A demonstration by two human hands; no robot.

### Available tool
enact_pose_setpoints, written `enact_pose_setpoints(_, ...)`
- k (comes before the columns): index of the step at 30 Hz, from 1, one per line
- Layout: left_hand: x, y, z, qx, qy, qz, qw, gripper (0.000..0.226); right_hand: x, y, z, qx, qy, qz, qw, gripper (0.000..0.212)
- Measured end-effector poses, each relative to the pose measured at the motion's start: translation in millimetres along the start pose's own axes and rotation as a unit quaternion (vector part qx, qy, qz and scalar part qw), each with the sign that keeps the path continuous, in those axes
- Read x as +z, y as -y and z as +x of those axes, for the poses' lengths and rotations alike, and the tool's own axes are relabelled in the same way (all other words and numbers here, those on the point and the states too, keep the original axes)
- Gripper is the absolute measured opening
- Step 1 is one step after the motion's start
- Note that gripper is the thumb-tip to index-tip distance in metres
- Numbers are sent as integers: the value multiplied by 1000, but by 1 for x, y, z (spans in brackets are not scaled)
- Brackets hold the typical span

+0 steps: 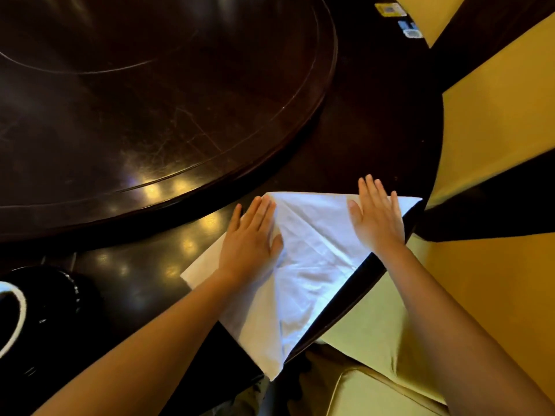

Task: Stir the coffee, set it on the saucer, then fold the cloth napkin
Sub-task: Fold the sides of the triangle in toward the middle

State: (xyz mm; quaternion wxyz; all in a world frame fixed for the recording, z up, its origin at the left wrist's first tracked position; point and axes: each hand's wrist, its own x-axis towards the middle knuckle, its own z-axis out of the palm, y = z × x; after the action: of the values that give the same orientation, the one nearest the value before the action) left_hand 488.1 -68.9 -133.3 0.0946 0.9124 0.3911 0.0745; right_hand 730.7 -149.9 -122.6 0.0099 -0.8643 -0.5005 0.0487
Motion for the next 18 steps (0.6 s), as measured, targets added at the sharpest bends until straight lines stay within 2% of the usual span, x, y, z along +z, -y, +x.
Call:
enact_pose_setpoints(5,3,-1,-1,4,-16,35,999,61,-9,-40,7,65,4,24,998,54)
enact_pose_setpoints(10,0,-3,-1,-2,-3,28,1000,64,-19,-41,7,103,-93,9,990,39)
enact_pose_setpoints(14,-2,-3,-1,0,3,34,999,65,-30,-43,6,163,-69,36,983,24)
enact_pose_setpoints(16,-2,-3,-2,0,6,38,999,66,-40,-35,0,169,-88,47,981,22)
enact_pose_setpoints(18,-1,-3,-1,-3,6,36,999,68,-51,-14,-15,130,-138,75,979,18)
